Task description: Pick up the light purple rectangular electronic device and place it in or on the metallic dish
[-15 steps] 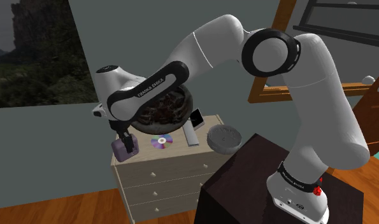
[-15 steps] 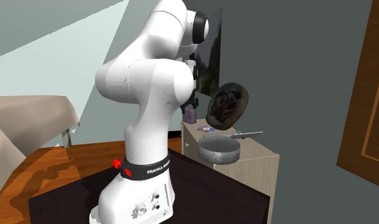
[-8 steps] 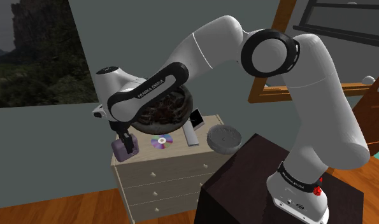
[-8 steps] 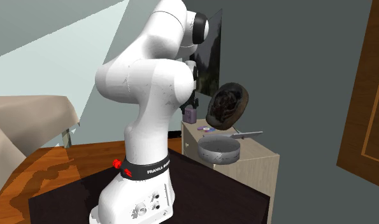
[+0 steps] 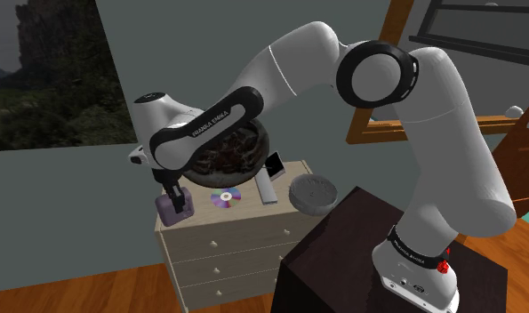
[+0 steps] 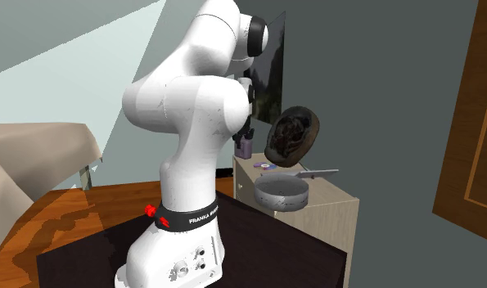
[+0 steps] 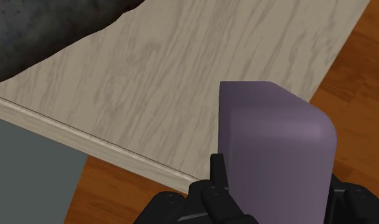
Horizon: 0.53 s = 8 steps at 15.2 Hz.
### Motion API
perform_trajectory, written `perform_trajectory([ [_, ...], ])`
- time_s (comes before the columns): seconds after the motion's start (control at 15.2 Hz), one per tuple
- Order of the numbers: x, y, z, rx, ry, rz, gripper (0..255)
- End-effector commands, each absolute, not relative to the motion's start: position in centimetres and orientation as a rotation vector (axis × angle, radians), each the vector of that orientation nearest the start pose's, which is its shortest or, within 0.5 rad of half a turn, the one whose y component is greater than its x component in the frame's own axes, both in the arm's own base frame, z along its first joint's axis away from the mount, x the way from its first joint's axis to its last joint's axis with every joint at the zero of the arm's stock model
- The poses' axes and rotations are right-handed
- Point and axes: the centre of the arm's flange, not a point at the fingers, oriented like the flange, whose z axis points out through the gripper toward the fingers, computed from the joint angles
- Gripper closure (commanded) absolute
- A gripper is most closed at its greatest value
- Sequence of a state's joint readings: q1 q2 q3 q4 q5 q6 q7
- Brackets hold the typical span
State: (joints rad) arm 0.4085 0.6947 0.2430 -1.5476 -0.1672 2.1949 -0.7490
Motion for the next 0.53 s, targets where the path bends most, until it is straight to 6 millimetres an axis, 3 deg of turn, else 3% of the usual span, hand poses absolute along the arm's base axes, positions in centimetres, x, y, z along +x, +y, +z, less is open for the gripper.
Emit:
perform_trajectory([
  [0.0, 57.7, 40.0, 24.7, -2.337, -2.065, 0.039, 255],
  [0.13, 57.6, 40.0, 24.7, -2.337, -2.065, 0.039, 255],
  [0.46, 57.6, 40.0, 27.3, -2.337, -2.066, 0.039, 255],
])
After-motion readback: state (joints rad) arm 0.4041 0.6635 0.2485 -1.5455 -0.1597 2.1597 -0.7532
